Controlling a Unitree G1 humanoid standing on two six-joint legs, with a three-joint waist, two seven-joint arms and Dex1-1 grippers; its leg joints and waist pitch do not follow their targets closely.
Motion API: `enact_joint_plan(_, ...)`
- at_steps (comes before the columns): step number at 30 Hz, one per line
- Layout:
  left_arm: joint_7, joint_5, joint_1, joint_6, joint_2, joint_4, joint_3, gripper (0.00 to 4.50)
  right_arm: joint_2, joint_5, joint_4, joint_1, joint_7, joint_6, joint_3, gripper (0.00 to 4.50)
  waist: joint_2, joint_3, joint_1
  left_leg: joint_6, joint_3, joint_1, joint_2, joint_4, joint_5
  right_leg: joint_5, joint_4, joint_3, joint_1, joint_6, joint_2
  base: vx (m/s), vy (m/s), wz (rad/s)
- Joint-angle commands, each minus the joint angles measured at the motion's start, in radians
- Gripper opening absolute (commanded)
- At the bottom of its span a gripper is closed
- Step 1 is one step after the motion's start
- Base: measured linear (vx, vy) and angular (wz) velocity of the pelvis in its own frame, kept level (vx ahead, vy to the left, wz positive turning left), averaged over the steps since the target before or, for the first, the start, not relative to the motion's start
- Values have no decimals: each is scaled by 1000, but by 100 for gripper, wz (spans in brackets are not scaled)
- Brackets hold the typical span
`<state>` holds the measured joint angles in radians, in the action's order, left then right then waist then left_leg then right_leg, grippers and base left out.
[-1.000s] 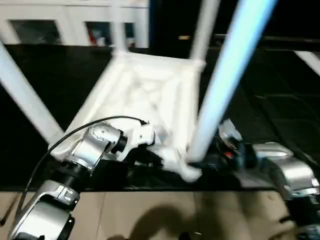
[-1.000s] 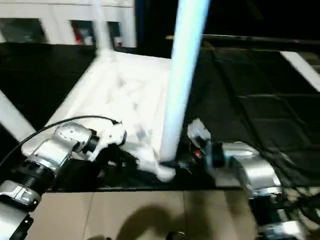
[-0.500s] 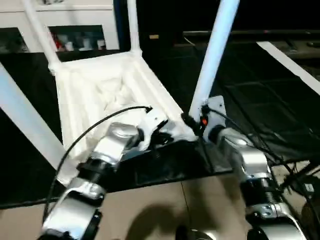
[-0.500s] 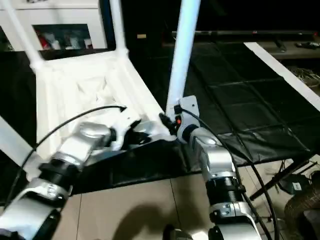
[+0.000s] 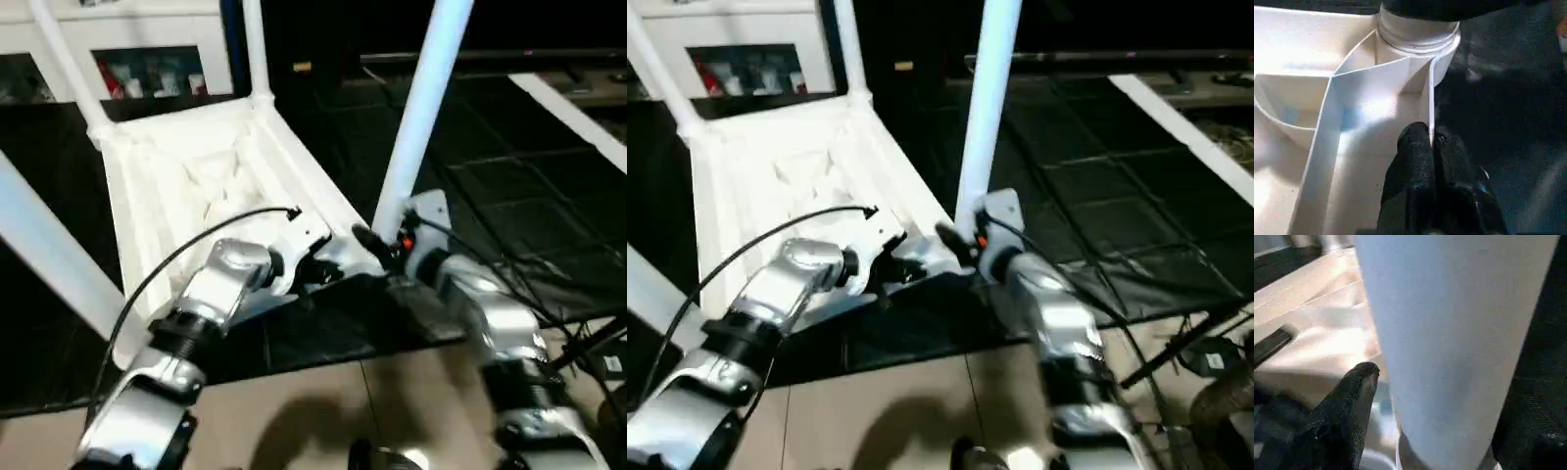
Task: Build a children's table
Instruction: Rotate leg to tighten
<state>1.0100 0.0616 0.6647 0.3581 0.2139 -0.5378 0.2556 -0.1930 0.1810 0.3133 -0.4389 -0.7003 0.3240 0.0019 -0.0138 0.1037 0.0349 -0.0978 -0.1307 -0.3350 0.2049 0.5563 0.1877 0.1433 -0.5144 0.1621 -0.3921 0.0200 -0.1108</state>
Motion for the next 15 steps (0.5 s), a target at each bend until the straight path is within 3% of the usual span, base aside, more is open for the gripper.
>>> enact_joint_plan(1,56,-16,-17,-51,14,11,27,0,-15,38,-29,22,-136,12,85,365,15,-60,-12,89,-10,-19,12,-67,324,450,58,-56,49,138,-50,0,0,0)
enact_joint_plan(2,121,-22,-32,-90,43,25,44,0,-67,52,-49,33,-217,8,92,378,21,-68,-29,111,-22,-22,12,-61,254,400,41,-70,49,160,-47,0,0,0)
enact_joint_plan(6,222,-13,-51,-164,98,38,87,0,-155,74,-73,45,-365,6,99,413,26,-71,-51,134,-42,-9,13,-51,210,379,29,-85,34,192,-41,37,-43,11)
enact_joint_plan(9,265,-7,-56,-196,124,35,107,0,-198,82,-78,45,-432,4,103,434,24,-79,-74,156,-46,-17,17,-45,117,260,3,-100,36,223,-37,33,-36,6)
enact_joint_plan(13,358,-15,-59,-265,163,29,135,0,-282,109,-68,27,-579,-1,128,444,25,-90,-92,186,-46,-23,17,-33,28,102,-25,-104,43,263,-26,0,0,0)
enact_joint_plan(15,411,-18,-57,-294,180,34,153,0,-329,130,-79,21,-689,13,156,444,29,-87,-97,203,-48,-28,17,-31,28,92,-28,-104,41,270,-23,0,0,0)
